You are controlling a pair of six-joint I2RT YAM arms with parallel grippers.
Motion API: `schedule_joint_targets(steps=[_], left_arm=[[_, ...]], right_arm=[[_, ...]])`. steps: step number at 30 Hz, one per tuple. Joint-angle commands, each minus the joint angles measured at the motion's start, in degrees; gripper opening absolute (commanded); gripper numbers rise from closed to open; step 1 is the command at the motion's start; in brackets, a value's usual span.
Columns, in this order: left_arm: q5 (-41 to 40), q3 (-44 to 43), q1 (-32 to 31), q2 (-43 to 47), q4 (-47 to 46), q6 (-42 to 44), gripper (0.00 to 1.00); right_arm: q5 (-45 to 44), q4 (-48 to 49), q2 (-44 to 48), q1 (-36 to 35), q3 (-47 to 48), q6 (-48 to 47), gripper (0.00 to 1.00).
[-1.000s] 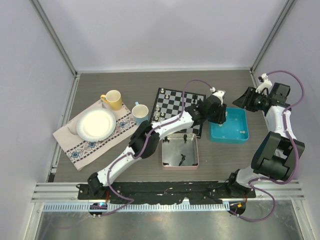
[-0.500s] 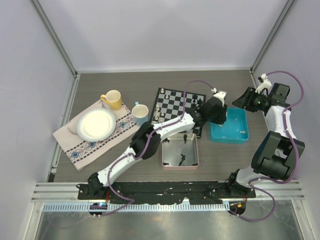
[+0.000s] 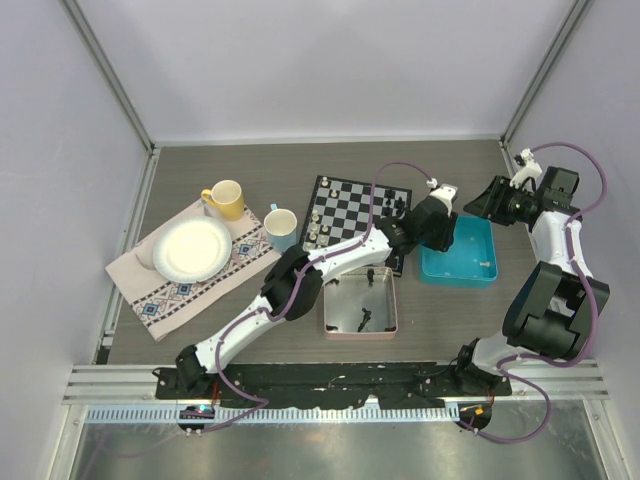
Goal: Set up the chess pieces on the board
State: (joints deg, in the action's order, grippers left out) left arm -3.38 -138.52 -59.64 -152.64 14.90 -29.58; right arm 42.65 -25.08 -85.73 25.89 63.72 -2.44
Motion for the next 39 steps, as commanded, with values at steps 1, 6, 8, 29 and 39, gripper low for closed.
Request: schedule_joint_targets(steps=[1, 6, 8, 29, 39], left_arm=[[-0.40, -3.16, -0.48, -0.29, 0.49, 0.67, 0.43], [0.04, -4.83, -0.74, 1.11, -0.04, 0.67, 0.46], [-0.40, -4.92, -0.74, 1.81, -0.04, 1.10, 0.47], [2.14, 6.33, 0.31, 13.68, -2.15, 6.46, 0.70], [3.02, 7.39, 0.31, 14.56, -0.83, 10.60, 0.69]], right_arm=[[1.20, 0.21, -0.05, 0.21, 1.49, -1.08, 0.48], [-0.29, -1.28, 0.65, 0.30, 1.84, -3.80, 0.48], [-1.95, -1.81, 1.01, 0.56, 1.93, -5.11, 0.49], [-25.25, -4.18, -2.15, 3.73, 2.72, -9.08, 0.49], [-23.58, -4.62, -6.28, 2.68, 2.90, -8.64, 0.49]])
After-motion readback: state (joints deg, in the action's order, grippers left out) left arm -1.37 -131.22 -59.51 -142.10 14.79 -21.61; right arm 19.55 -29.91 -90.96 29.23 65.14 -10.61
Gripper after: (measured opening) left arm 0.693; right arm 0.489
